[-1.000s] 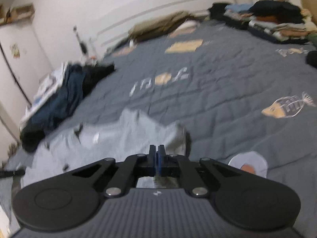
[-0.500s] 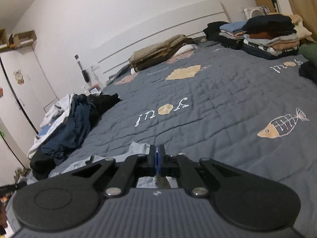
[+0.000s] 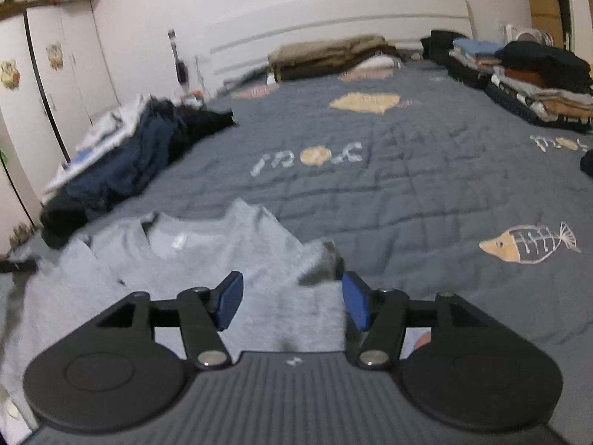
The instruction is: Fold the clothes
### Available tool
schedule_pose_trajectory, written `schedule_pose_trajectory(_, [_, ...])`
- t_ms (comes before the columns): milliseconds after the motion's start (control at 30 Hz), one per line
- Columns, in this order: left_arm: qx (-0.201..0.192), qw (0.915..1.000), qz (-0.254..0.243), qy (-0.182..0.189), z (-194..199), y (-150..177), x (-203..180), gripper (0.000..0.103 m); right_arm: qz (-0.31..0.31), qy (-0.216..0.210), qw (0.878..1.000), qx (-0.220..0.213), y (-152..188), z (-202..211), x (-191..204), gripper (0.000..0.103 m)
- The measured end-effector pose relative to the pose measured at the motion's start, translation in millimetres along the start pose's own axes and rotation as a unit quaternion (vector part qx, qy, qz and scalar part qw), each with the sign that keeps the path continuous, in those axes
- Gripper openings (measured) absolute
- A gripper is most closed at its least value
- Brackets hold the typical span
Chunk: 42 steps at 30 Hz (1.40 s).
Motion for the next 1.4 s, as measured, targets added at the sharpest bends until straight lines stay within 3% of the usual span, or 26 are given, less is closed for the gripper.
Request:
schedule_pose_trajectory(267, [0.002,1.0000,0.007,-0.002,-1,1,3,0.006,-0.037,0.001,0.997,0.075,18,-38,-7,0.058])
schedule_pose_trajectory(300, [0.002,1.0000,0.008,-0.002,0,1,3,0.006,-0.036,-0.002,0.996,0.078,22,-39,-5,0.054])
schedule_pose_trajectory(333, [0.001,1.0000,0.008,-0.002,0,1,3,0.006,-0.041,-0.003,0.996,0.079,23,-39,-5,0.049])
schedule_pose_trajectory(400, [0.001,1.0000,0.008,-0.001,1,1,3,0.006,-0.066,-0.007,0.994,0.085,20,-36,-6,0.002])
schedule_pose_trajectory(467, [0.000,1.0000,0.009,0.000,1,1,3,0.006,-0.091,-0.008,0.993,0.079,15,-30,-10,0.002])
schedule_pose_trajectory(633, [-0.006,1.0000,0.005,-0.004,-3,-8,3,0.006,-0.135,-0.010,0.991,0.010,-6,5,-12,0.001])
schedule_pose_trajectory(800, [-0.005,0.9999,-0.001,-0.014,-18,-20,6,0.006,-0.127,0.000,0.991,-0.047,-37,21,-8,0.001])
schedule_pose_trajectory(1133, [-0.002,0.9994,-0.014,-0.030,-49,-42,12,0.006,-0.113,0.042,0.992,0.040,-38,-71,-9,0.001])
schedule_pose_trajectory(1400, [-0.015,0.9980,-0.051,-0.035,-81,-92,17,0.006,-0.122,0.033,0.992,-0.009,-82,-88,-10,0.001])
Point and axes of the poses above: each gripper's, at about its wrist camera, not at the fingertips, and z roughly against the way its jaws point, x to its left, y to its underside, the point moved 3 cm from there along -z, roughly the way its jaws point, and after that the axes turned 15 degrees about y, right-handed, at the moved point
